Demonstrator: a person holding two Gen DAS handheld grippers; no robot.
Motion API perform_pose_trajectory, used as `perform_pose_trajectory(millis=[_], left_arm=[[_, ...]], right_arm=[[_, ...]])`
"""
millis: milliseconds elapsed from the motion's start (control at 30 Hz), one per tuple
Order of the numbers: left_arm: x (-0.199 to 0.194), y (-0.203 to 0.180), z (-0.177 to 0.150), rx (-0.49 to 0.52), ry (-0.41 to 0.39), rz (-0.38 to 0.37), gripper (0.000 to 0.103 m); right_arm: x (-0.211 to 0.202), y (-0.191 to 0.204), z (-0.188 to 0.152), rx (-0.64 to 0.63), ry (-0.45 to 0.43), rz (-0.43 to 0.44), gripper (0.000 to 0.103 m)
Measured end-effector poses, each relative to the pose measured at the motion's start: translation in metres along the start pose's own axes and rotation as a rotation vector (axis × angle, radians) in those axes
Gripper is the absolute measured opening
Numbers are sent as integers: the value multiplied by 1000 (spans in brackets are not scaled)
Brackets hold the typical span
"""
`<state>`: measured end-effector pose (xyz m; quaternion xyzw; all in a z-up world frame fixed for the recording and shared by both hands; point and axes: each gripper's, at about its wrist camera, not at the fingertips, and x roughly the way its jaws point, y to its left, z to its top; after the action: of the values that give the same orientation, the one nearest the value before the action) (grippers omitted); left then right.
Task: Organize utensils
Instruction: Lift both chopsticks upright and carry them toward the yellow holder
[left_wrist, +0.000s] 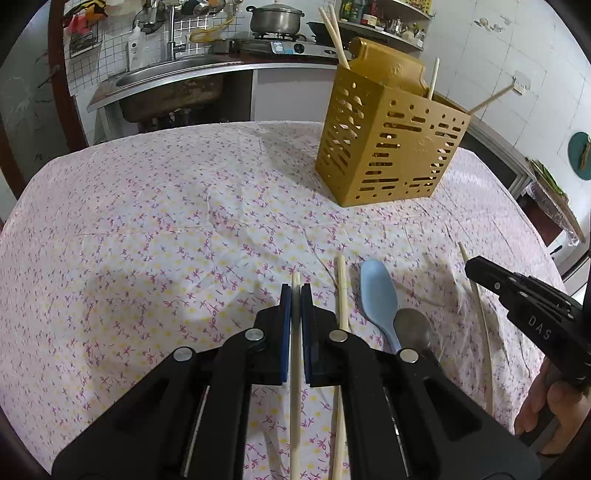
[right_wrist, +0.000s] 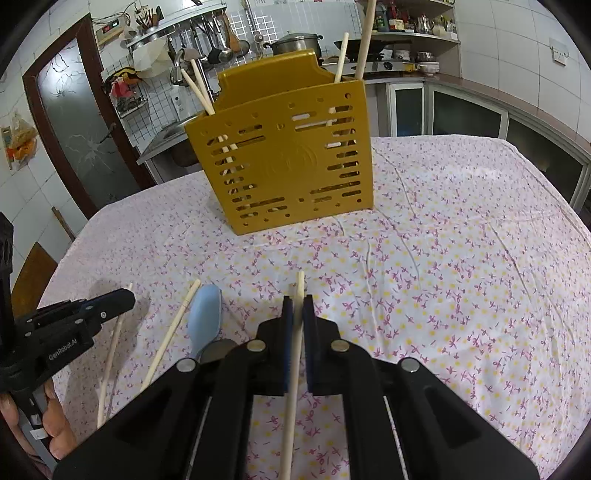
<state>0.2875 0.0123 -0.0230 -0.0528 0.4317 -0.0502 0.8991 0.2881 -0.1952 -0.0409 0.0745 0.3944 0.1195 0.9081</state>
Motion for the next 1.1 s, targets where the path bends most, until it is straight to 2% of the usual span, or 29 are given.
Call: perform_pose_trajectory(millis=[167,700,1100], left_arm=[[-11,-5,2,-1,-27,-26,4],[-74,-26,31,33,-191,-54,4],[-75,-34,29,43,-197,-61,4]], right_arm=[[-12,-1,3,9,-40,25,6],[-75,-22,22,0,-224,26,6],[-81,-19,20,-13,-246,29,6]])
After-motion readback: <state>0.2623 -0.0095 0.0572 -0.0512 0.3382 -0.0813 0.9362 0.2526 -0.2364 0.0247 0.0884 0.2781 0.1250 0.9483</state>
